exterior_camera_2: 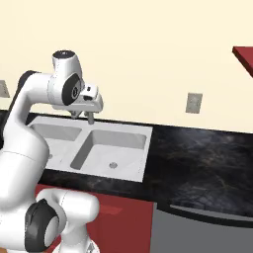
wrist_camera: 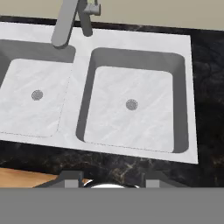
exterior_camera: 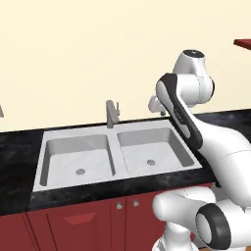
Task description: Place the bowl with cake and the cupcake onto the tray.
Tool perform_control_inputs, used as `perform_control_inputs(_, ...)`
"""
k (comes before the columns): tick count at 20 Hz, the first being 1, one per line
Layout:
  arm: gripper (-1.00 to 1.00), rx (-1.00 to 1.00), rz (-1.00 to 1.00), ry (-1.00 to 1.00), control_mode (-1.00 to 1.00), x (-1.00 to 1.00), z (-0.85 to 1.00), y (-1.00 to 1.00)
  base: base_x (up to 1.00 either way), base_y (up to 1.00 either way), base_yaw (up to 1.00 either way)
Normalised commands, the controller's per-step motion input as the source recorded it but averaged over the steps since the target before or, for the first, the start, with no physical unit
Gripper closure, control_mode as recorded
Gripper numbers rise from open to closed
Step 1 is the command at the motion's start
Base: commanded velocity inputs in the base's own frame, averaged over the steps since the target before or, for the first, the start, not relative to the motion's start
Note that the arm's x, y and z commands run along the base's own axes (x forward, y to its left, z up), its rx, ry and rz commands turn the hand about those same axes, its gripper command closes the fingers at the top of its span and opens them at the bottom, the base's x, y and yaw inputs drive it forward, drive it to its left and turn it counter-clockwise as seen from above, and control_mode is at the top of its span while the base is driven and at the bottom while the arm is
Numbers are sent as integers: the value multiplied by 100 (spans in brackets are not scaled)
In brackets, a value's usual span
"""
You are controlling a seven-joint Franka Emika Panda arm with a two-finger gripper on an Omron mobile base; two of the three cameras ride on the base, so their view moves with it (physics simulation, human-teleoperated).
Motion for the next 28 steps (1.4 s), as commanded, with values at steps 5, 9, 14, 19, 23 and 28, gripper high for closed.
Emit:
perform_control_inputs(5,-100,0,0,0,100,0,0,0,-19,46,-1)
perform_control_inputs(9,-100,0,0,0,100,0,0,0,-19,100,-5)
perform_control_inputs(14,-100,0,0,0,100,0,0,0,-19,100,-1)
perform_control_inputs(19,-100,0,0,0,100,0,0,0,-48,80,-3)
perform_control_inputs(23,-100,0,0,0,100,0,0,0,-64,96,-2)
perform_control_inputs(28,-100,0,0,0,100,0,0,0,-17,100,-3)
